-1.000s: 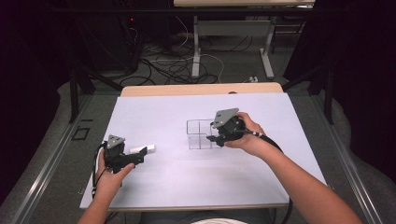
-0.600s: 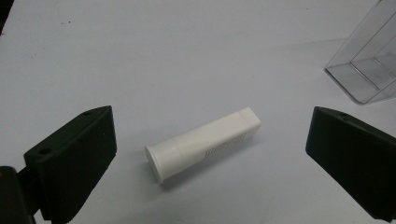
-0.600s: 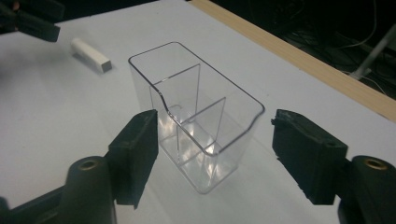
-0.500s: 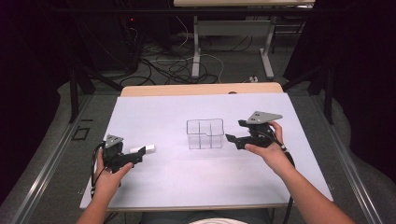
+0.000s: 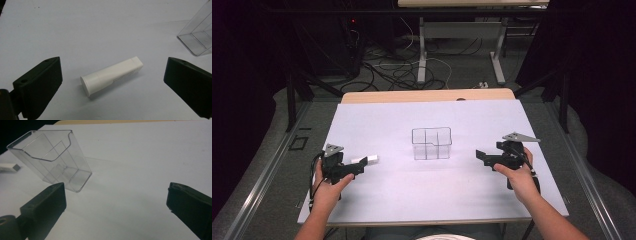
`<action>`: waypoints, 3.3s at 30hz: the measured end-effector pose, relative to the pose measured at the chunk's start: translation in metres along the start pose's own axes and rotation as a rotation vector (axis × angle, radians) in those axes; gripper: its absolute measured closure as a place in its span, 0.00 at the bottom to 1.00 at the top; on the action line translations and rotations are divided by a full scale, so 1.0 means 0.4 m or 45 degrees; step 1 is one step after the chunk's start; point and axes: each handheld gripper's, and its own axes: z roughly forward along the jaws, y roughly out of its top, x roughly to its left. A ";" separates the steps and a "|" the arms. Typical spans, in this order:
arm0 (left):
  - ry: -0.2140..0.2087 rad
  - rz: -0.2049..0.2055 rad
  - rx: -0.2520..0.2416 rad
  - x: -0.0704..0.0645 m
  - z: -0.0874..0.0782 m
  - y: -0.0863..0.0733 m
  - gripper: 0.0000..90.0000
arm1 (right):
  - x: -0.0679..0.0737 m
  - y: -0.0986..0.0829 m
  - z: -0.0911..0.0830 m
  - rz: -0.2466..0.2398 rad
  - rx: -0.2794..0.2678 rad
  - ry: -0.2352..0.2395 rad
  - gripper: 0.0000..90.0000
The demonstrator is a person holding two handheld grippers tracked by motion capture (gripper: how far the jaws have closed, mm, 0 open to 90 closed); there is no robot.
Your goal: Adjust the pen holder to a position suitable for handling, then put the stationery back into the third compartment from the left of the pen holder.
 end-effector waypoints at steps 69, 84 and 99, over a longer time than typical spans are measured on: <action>-0.086 0.955 0.489 -0.012 0.083 0.114 0.45 | -0.074 -0.053 -0.044 -0.158 0.035 -0.178 0.21; -0.064 1.062 0.599 -0.010 0.121 0.081 0.49 | -0.074 -0.054 -0.041 -0.172 0.047 -0.176 0.21; -0.114 1.178 0.642 -0.027 0.123 0.078 0.67 | -0.073 -0.057 -0.037 -0.185 0.052 -0.163 0.21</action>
